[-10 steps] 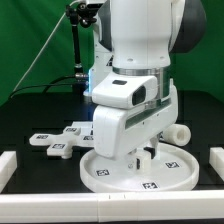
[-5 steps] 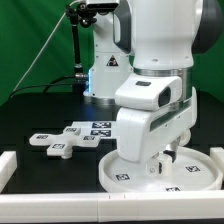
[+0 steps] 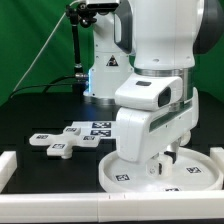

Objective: Assemble round table

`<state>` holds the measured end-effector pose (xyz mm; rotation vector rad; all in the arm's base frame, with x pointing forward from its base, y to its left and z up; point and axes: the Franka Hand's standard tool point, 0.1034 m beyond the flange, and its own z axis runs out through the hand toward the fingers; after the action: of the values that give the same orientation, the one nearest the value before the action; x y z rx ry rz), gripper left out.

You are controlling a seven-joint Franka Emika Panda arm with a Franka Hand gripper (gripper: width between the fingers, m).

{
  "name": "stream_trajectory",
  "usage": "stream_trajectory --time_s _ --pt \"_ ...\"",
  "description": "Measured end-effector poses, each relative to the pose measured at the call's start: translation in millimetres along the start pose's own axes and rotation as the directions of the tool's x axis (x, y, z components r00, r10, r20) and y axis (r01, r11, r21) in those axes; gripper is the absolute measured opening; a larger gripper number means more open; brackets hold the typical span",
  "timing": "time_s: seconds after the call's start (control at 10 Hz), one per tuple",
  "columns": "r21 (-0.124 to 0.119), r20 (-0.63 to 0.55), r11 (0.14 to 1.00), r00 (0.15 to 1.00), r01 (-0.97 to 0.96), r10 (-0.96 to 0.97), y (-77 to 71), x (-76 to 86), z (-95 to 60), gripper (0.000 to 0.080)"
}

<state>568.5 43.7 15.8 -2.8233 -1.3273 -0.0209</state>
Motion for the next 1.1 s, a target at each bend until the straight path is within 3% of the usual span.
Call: stream_trajectory --time_s 0.1,0.2,0.3,0.7,0.9,1.1 --pt "0.000 0.000 1.000 1.000 0.000 0.000 -0.2 -0.1 0.1 0.0442" --pt "0.000 0.000 1.000 1.000 0.000 0.000 0.1 -0.2 -0.2 0.0600" --pt "-0.002 0.000 1.000 1.000 -0.001 0.002 1.2 -1.0 -5.9 0.0635" --pt "-0.027 -0.009 0.999 0.999 -0.041 0.040 -5.7 -12.3 -41.1 0.0647" --pt "-0.039 -0.032 0.983 0.984 -0.178 0.177 -31.4 -11.9 -50.8 0.0649" --pt "-0.030 -0.033 0.967 0.967 -0.252 0.251 -54.0 0.8 -51.2 0.0649"
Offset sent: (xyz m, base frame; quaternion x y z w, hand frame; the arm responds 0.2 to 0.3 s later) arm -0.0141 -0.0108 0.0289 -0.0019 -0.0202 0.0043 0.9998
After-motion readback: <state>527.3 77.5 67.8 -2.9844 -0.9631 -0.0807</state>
